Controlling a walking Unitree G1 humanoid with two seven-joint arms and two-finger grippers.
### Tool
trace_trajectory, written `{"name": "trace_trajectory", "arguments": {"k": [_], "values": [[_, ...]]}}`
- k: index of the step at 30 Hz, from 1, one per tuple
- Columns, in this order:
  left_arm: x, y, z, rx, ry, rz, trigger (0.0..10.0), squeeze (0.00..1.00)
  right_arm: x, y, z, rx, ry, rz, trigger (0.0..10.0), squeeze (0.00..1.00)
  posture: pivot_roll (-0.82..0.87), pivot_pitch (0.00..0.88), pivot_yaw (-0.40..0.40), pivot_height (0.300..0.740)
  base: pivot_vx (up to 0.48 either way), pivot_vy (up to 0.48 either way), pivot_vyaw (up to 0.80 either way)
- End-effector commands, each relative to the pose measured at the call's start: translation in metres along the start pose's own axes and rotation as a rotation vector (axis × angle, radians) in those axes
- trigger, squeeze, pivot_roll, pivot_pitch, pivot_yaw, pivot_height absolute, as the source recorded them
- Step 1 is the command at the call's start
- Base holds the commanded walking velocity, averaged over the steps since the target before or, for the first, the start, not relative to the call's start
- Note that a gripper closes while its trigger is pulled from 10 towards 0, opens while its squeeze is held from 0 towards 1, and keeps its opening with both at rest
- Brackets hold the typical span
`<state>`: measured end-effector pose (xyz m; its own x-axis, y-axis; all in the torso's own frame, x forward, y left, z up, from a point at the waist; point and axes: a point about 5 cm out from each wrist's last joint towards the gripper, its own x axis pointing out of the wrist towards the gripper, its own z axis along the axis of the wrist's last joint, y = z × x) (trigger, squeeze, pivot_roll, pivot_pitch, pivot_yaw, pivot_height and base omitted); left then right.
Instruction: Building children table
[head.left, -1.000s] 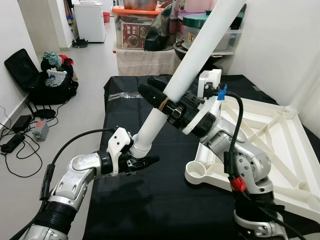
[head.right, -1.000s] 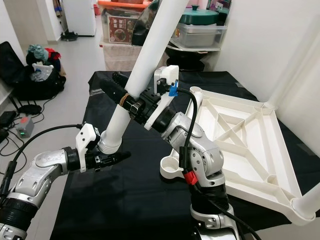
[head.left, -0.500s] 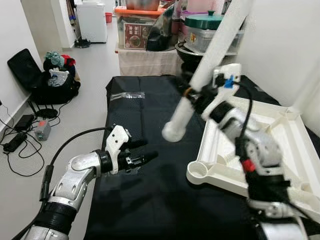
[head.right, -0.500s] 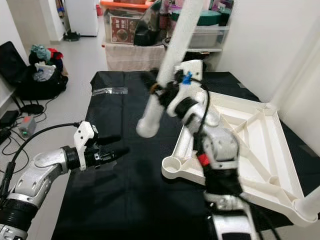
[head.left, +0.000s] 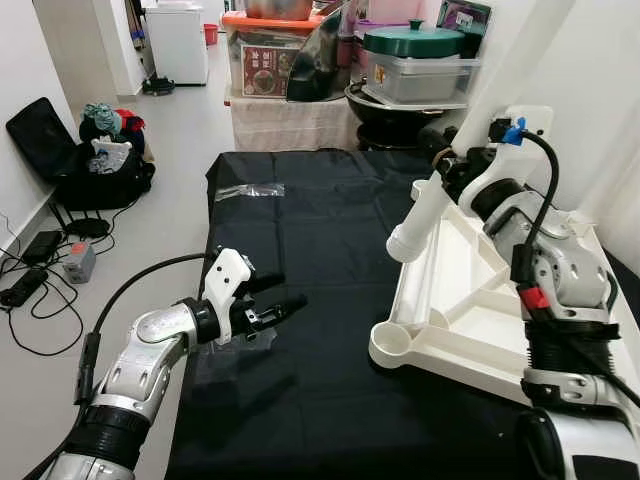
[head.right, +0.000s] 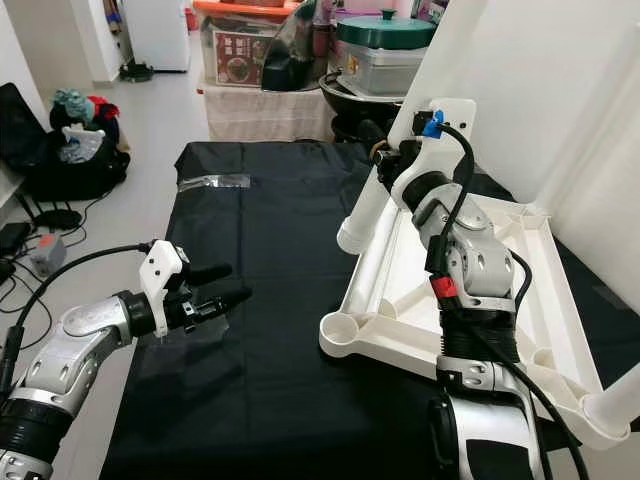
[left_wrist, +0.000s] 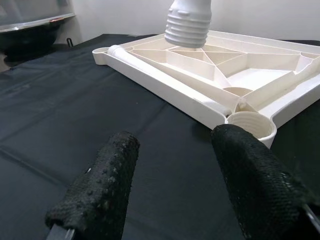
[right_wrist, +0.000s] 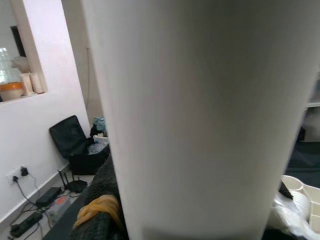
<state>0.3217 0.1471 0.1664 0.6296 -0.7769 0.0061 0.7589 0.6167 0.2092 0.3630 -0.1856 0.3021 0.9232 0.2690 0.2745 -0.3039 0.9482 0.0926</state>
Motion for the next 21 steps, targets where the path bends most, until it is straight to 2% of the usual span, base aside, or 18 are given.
{"name": "trace_trajectory", "arguments": {"k": [1,14,18,21], "values": [[-0.001,0.002,-0.001,0.004,0.016,0.004,10.0,0.0,0.003,0.002,0.006,0.0,-0.019,0.009,0.0,0.0,0.05,0.0,-0.049,0.74,0.0,0.0,0.0],[0.001,-0.001,0.0,-0.009,0.006,-0.004,10.0,0.0,0.006,0.002,0.004,0.006,-0.006,0.013,0.0,0.0,0.05,0.0,-0.052,0.74,0.0,0.0,0.0],[0.001,-0.001,0.0,-0.001,0.004,-0.012,10.0,0.0,0.007,0.006,0.003,0.016,-0.006,0.025,0.0,0.0,0.05,0.0,-0.052,0.74,0.0,0.0,0.0],[0.003,0.0,0.002,0.007,0.0,-0.017,10.0,0.0,0.008,0.016,0.002,0.051,-0.008,0.061,0.0,0.0,0.05,0.0,-0.052,0.74,0.0,0.0,0.0]]}}
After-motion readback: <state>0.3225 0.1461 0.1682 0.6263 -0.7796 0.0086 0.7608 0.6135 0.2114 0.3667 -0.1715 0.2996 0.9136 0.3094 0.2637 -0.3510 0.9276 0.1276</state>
